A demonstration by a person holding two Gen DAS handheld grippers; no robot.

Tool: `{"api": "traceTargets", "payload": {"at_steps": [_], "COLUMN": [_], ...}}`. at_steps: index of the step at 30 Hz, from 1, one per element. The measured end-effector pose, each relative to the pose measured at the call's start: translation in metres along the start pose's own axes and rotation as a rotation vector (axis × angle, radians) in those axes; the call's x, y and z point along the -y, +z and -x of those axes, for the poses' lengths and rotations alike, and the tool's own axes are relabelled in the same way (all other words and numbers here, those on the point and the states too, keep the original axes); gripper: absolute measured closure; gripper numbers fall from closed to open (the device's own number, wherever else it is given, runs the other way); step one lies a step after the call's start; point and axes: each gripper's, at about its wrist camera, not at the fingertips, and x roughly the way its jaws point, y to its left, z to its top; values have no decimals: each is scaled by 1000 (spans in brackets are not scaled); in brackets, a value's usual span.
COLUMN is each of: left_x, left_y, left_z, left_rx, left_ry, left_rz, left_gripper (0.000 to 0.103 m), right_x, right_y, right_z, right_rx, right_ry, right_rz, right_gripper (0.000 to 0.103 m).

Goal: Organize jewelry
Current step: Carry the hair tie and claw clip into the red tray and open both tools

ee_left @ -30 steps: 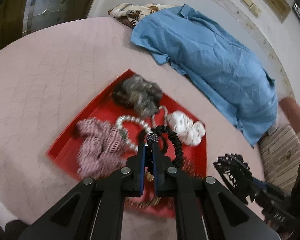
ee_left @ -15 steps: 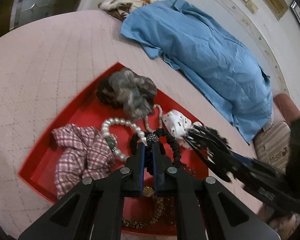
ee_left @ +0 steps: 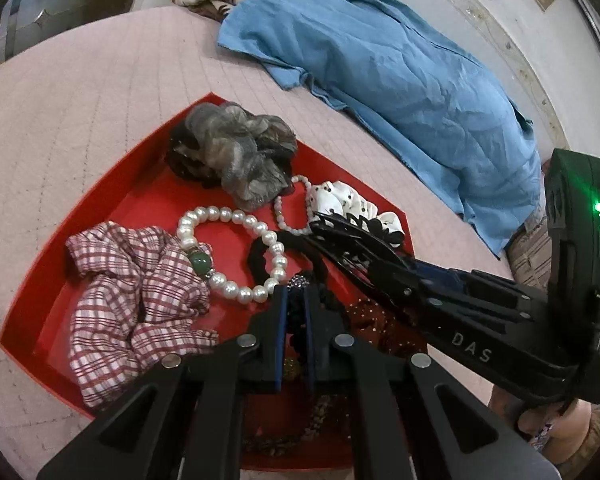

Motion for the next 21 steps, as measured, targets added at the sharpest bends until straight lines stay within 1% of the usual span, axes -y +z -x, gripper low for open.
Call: {"api": "traceTargets", "payload": {"at_steps": [3, 5, 6, 7, 8, 9, 10, 11, 13, 16, 17, 19, 20, 21], "left_x": [-1, -2, -2, -2, -1, 0, 0, 1, 2, 4, 5, 7, 9, 10], "left_y": [-1, -1, -2, -2, -2, -2, -2, -2, -3, -3, -3, -4, -4, -4], "left_z": [-1, -2, -1, 0, 2, 4, 5, 7, 8, 9, 10, 12, 12, 13], "left_rx": [-1, 1, 4, 11, 22, 30, 39, 46, 52, 52, 55, 63, 67, 74], "left_ry": [-6, -2, 1, 6, 9, 8, 4, 0, -6, -19, -19, -20, -21, -23], "left_rz": [7, 9, 10, 7, 2, -1, -3, -4, -9, -18, -22, -31, -32, -33], "left_gripper": [97, 93, 89, 82, 77, 68, 61, 59, 59, 58, 57, 50, 47, 43], "right_x": [-1, -1, -1, -1, -1, -1, 0, 0, 0, 2, 3, 7, 9, 11], "right_y": [0, -1, -1, -1, -1, -1, -1, 0, 2, 4, 4, 3, 2, 0], "right_z": [-2, -2, -2, -2, -1, 1, 3, 5, 12, 25, 29, 40, 43, 47], "right_rx": [-3, -3, -2, 0, 2, 5, 10, 15, 32, 60, 68, 91, 98, 104], "right_ry": [-12, -18, -18, -15, -12, -9, -7, -8, -11, -12, -13, -12, -11, -11], "right_rz": [11, 17, 19, 21, 22, 20, 16, 14, 9, -5, -12, -37, -46, -55], "right_gripper": [72, 72, 72, 72, 72, 71, 69, 65, 59, 55, 52, 48, 47, 47]}}
